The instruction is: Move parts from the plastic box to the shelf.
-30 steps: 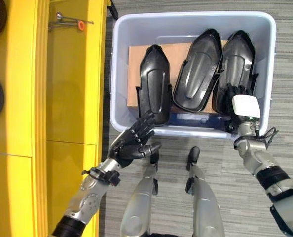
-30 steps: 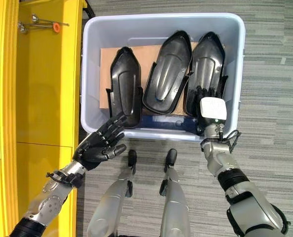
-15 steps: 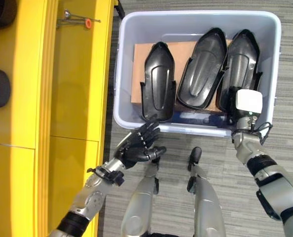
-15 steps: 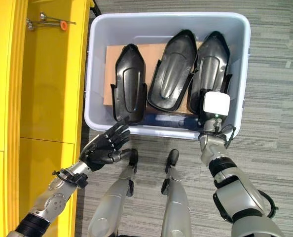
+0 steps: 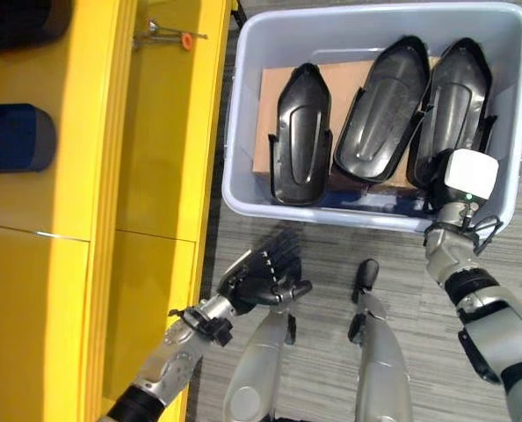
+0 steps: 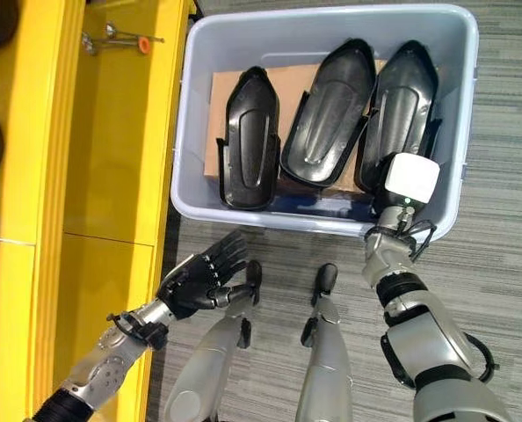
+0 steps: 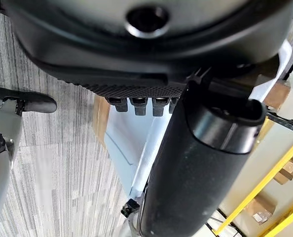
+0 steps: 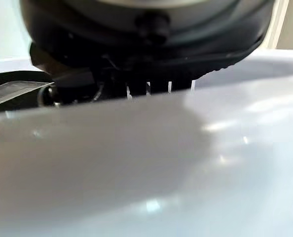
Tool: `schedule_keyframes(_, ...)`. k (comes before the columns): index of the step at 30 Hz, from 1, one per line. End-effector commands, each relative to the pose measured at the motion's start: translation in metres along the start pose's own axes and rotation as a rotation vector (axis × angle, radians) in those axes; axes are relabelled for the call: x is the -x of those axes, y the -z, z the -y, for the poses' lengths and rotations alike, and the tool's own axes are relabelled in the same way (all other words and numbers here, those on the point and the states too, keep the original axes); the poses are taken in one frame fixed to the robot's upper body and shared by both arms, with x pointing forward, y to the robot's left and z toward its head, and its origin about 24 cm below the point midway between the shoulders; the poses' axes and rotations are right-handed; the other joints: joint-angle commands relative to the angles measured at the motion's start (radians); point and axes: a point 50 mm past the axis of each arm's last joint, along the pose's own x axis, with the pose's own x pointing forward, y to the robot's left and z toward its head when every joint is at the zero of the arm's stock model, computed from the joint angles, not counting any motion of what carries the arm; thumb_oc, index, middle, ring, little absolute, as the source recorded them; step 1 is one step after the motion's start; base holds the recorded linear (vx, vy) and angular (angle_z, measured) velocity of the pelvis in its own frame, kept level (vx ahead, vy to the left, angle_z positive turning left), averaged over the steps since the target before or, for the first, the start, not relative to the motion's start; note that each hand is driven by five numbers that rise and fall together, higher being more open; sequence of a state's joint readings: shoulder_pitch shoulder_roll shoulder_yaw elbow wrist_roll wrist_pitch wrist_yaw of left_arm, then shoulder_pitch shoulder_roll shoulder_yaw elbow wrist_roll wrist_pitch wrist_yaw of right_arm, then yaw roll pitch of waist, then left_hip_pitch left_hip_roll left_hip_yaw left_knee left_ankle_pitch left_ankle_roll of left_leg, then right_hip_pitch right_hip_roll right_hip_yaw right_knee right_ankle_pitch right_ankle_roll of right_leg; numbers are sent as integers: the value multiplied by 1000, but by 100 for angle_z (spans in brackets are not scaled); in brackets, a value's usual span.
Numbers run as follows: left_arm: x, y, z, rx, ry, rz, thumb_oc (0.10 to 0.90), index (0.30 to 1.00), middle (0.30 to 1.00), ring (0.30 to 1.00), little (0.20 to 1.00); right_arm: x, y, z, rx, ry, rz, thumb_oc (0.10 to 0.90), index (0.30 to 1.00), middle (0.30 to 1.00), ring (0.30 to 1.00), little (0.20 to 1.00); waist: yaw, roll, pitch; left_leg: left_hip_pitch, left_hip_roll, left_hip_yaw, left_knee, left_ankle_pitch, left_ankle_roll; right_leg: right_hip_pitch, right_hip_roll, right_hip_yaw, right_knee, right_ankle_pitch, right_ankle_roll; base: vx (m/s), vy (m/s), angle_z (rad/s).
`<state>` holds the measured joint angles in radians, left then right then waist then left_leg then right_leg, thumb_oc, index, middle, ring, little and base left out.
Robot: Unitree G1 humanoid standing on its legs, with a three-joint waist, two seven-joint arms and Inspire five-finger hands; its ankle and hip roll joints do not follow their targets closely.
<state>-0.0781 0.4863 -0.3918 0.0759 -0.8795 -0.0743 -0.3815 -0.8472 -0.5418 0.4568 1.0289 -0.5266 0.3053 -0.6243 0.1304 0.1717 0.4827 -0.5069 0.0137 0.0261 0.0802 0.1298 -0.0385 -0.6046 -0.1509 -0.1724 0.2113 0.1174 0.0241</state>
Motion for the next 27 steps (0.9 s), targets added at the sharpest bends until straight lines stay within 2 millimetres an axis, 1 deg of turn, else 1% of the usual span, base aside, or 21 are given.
schedule_keyframes(1,-8,-35,23,-33,149,211,900,1000,1000,1000,1000,58,51,-65,14,-276,-118,400,300,300,300,300,-18,44,37,53,-17,33,8,-77,29,73,22,15,101,-183,21,9,59,0)
schedule_keyframes(3,-2,-38,18,-22,145,224,900,1000,1000,1000,1000,59,41,-62,-25,-213,-41,400,300,300,300,300,-31,29,37,97,-12,38,-3,-83,28,115,25,26,84,-180,25,17,53,1)
schedule_keyframes(7,6,-43,14,-30,144,256,900,1000,1000,1000,1000,66,30,-56,-76,-134,74,400,300,300,300,300,-56,-5,37,162,-2,44,-15,-97,26,181,30,42,54,-174,33,18,16,-14)
schedule_keyframes(8,11,-44,13,-33,146,269,900,1000,1000,1000,1000,73,27,-53,-99,-91,131,400,300,300,300,300,-67,-24,37,200,4,46,-21,-103,25,226,34,51,31,-169,39,40,-9,-11)
schedule_keyframes(10,15,-49,13,-27,179,298,900,1000,1000,1000,1000,75,21,-46,-132,-53,191,400,300,300,300,300,-78,-42,37,246,14,49,-30,-106,24,277,40,62,2,-158,46,44,-6,-3)
schedule_keyframes(12,16,-50,13,-39,180,299,900,1000,1000,1000,1000,76,19,-43,-141,-41,219,400,300,300,300,300,-82,-50,37,270,18,49,-35,-108,22,307,42,69,-13,-156,48,52,1,-13)
schedule_keyframes(13,18,-51,12,-50,169,297,900,1000,1000,1000,1000,77,16,-39,-138,-28,263,400,300,300,300,300,-86,-58,37,301,22,47,-41,-109,21,344,44,73,-29,-153,49,118,-12,-24)
schedule_keyframes(14,20,-50,10,-39,152,290,900,1000,1000,1000,1000,82,13,-33,-142,-13,322,400,300,300,300,300,-93,-73,26,342,28,47,-47,-110,18,396,47,77,-50,-150,53,138,-16,-20)
schedule_keyframes(18,25,-48,8,-15,146,290,900,1000,1000,1000,1000,90,9,-26,-165,-16,383,400,300,300,300,300,-96,-95,-13,377,32,47,-55,-112,17,446,50,83,-81,-147,58,115,-13,-8)
schedule_keyframes(19,27,-44,6,-3,121,257,900,1000,1000,1000,1000,90,2,-17,-186,-11,441,400,300,300,300,300,-90,-115,-54,417,32,40,-61,-119,17,500,52,90,-102,-149,60,180,-18,-6)
schedule_keyframes(21,29,-41,4,4,113,246,900,1000,1000,1000,1000,91,0,-14,-187,-13,461,400,300,300,300,300,-89,-121,-67,428,32,40,-61,-121,17,513,52,90,-106,-149,62,148,-7,-7)
schedule_keyframes(24,34,-34,4,17,109,218,900,1000,1000,1000,1000,95,-6,-6,-220,-43,515,400,300,300,300,300,-88,-140,-108,456,34,34,-64,-126,17,547,52,90,-117,-148,64,135,10,-8)
schedule_keyframes(27,38,-30,5,29,110,204,900,1000,1000,1000,1000,99,-6,-2,-226,-30,537,400,300,300,300,300,-88,-150,-136,475,36,32,-72,-129,17,571,53,95,-130,-148,65,101,33,-4)
